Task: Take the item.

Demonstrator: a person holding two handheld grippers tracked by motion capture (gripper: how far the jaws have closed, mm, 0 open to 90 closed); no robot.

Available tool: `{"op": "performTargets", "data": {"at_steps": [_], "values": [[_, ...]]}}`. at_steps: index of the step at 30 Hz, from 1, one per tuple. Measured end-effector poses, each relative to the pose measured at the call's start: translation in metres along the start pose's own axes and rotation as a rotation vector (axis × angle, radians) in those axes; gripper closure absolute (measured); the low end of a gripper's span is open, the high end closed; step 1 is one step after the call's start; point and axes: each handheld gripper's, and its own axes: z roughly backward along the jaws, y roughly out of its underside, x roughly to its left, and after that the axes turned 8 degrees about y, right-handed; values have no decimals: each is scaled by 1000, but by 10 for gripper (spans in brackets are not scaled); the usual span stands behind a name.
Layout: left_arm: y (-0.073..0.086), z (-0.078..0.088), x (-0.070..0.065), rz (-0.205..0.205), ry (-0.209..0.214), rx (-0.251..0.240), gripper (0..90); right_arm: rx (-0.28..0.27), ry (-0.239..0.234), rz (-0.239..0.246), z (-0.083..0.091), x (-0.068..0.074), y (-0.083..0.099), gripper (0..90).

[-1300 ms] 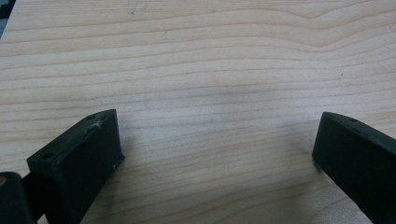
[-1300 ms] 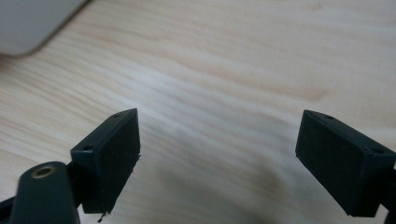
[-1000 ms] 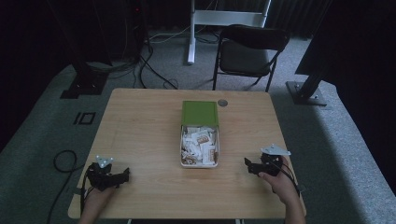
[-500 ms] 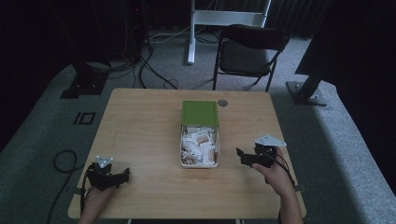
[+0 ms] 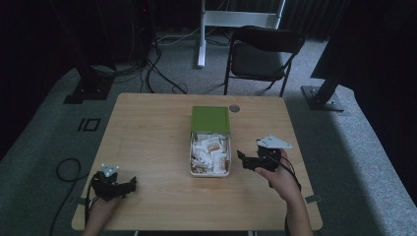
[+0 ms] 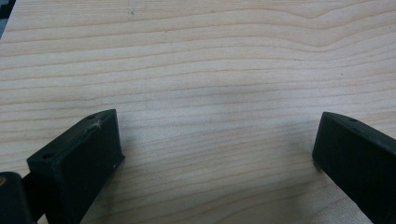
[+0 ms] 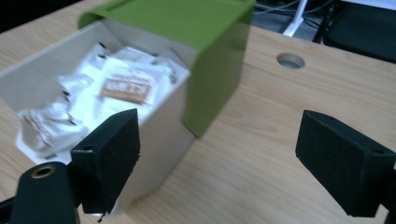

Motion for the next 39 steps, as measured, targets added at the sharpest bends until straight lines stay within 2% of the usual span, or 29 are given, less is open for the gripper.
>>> {"op": "performTargets", "data": {"at_steps": [4, 7, 17, 19, 23, 35, 39], "values": [[0, 0, 0, 0, 0, 0, 21, -20, -30, 8, -2, 9, -7, 136], [0, 0, 0, 0, 0, 0, 21, -24, -56, 39, -5, 19, -13, 137], [0, 0, 0, 1, 0, -1, 21, -31, -120, 64, -14, 42, -19, 140], [0, 0, 0, 0, 0, -1, 21, -29, -128, 68, -15, 44, -19, 140], [0, 0, 0, 0, -1, 0, 21, -19, -165, 82, -22, 58, -19, 140], [0, 0, 0, 2, 0, -1, 21, 0, -220, 122, -33, 83, -17, 156], [0, 0, 0, 1, 0, -1, 21, -3, -233, 122, -37, 91, -15, 217]]}}
